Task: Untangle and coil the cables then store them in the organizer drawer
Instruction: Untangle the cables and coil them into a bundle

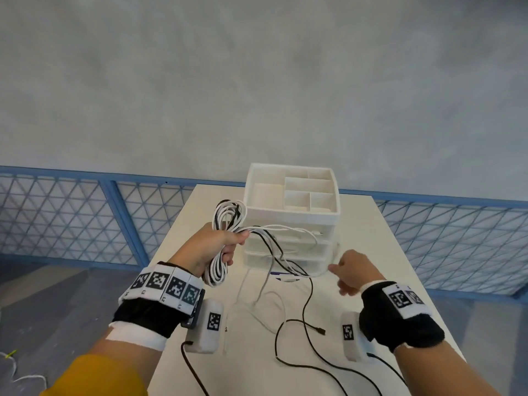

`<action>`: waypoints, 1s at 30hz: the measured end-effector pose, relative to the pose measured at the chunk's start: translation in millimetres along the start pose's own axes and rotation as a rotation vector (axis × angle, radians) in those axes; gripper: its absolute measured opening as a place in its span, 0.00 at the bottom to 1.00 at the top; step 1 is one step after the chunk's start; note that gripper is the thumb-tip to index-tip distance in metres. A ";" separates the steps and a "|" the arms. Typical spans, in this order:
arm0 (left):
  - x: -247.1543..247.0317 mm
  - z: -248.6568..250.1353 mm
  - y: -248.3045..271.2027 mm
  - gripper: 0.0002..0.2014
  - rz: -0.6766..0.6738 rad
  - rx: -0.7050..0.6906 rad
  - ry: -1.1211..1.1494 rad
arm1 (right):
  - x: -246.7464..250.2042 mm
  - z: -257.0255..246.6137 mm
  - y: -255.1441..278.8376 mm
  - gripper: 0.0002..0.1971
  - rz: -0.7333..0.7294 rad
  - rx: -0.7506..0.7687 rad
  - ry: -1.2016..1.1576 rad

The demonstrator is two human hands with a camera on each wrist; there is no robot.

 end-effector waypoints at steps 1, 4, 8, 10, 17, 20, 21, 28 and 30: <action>-0.3 0.7 0.8 0.09 0.007 -0.011 -0.025 | 4.7 -7.3 3.5 0.13 0.095 0.089 0.070; -0.7 4.3 3.4 0.07 0.006 -0.054 -0.088 | 24.5 -40.7 26.4 0.14 0.592 0.493 -0.122; -7.3 12.9 8.0 0.05 -0.071 -0.122 -0.172 | 21.3 -96.4 63.9 0.18 0.605 1.054 -0.147; -11.9 17.1 11.6 0.05 -0.101 -0.169 -0.155 | -2.1 -109.8 61.4 0.28 0.106 1.049 0.043; 16.0 15.0 13.5 0.08 0.113 -0.221 0.133 | -24.3 -90.0 48.3 0.11 -0.412 0.737 -0.604; 11.5 2.0 10.0 0.09 0.169 -0.241 0.299 | -27.8 -105.3 59.0 0.15 -0.358 0.681 -0.823; 6.3 -1.8 9.4 0.10 0.169 -0.252 0.322 | -32.0 -110.9 59.9 0.15 -0.283 0.685 -0.817; -23.9 -20.3 12.7 0.15 0.085 -0.291 0.505 | -75.7 -133.2 77.7 0.07 0.056 0.945 -0.403; -21.8 -17.3 14.2 0.12 0.061 -0.286 0.528 | -83.3 -138.2 79.2 0.12 0.038 0.983 -0.371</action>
Point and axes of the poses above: each hand's wrist, its own y-axis away from the middle knuckle, its own x-axis out of the back of the hand, z = x × y, the point moved 2 cm from there along -y, towards the middle knuckle, and after that the axes turned 2 degrees about -z, right-handed, at the moved point
